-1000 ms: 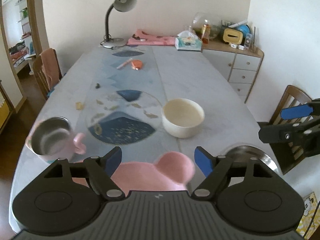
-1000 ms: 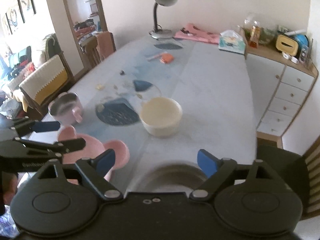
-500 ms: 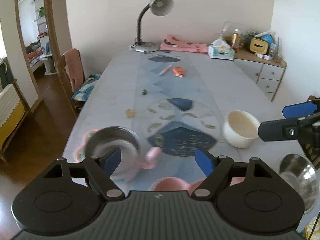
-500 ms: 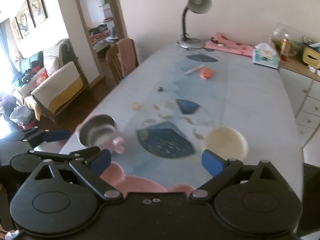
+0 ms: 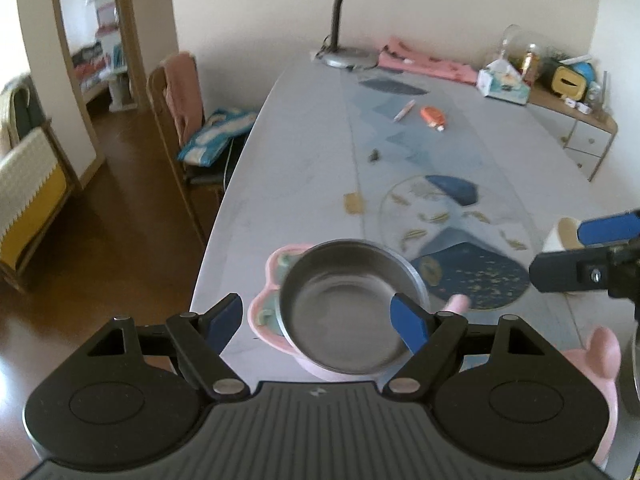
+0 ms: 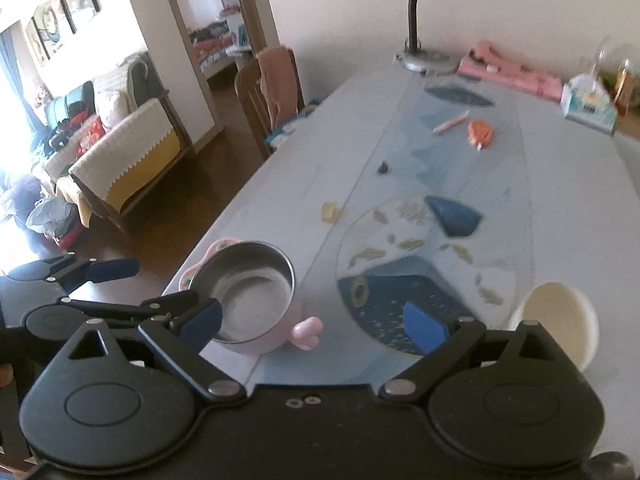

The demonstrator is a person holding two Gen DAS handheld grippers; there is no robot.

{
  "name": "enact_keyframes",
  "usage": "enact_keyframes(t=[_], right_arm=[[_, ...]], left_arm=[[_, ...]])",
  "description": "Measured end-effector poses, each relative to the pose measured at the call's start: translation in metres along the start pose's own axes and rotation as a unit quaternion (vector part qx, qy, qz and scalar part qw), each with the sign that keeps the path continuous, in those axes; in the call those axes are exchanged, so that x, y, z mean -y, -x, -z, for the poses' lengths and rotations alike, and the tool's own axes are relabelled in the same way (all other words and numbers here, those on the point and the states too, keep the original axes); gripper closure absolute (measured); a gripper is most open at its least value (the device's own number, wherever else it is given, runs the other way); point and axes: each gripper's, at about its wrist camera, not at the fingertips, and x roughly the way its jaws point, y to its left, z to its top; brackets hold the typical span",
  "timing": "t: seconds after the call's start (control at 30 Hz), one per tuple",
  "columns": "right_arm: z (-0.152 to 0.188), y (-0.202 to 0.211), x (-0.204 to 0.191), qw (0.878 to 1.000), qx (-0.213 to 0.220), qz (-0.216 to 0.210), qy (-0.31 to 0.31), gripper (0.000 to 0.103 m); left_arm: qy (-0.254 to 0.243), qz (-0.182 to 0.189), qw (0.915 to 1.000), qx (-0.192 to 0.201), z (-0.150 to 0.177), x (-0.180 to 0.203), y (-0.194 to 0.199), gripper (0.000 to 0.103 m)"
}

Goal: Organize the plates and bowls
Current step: 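Move both grippers to the pink steel pot with handles, then grasp the pink pot rim with both grippers and lift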

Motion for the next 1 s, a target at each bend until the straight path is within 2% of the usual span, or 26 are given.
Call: enact_keyframes(t=[0.2, 0.4, 0.53, 0.67, 0.77, 0.9, 1.0], right_arm=[[-0.01, -0.041, -0.01, 0.999, -0.037, 0.013, 0.008, 0.009], [-0.016, -0.078, -0.018, 0.996, -0.062, 0.037, 0.045, 0.017], [-0.018, -0.098, -0.019, 0.995, -0.083, 0.036, 0.047, 0.025], [-0.017, -0.114, -0.019, 0.993, -0.099, 0.032, 0.051, 0.033], [-0.014, -0.121, -0.022, 0.992, -0.108, 0.031, 0.058, 0.041], [-0.013, -0.126, -0.024, 0.991, -0.115, 0.027, 0.059, 0.049], [-0.013, -0.128, -0.025, 0.991, -0.119, 0.023, 0.061, 0.059]], left_arm=[[0.002, -0.007, 0.9994, -0.034, -0.008, -0.023, -0.038, 0.022], [-0.009, -0.008, 0.9981, -0.061, -0.01, -0.032, -0.067, 0.022], [-0.004, -0.003, 0.9969, -0.078, -0.01, -0.038, -0.079, 0.023], [0.003, 0.005, 0.9954, -0.095, -0.011, -0.042, -0.089, 0.036], [0.004, 0.007, 0.9946, -0.104, -0.011, -0.042, -0.093, 0.039], [0.003, 0.016, 0.993, -0.117, -0.011, -0.041, -0.097, 0.052], [0.012, 0.018, 0.9914, -0.129, -0.011, -0.041, -0.1, 0.056]])
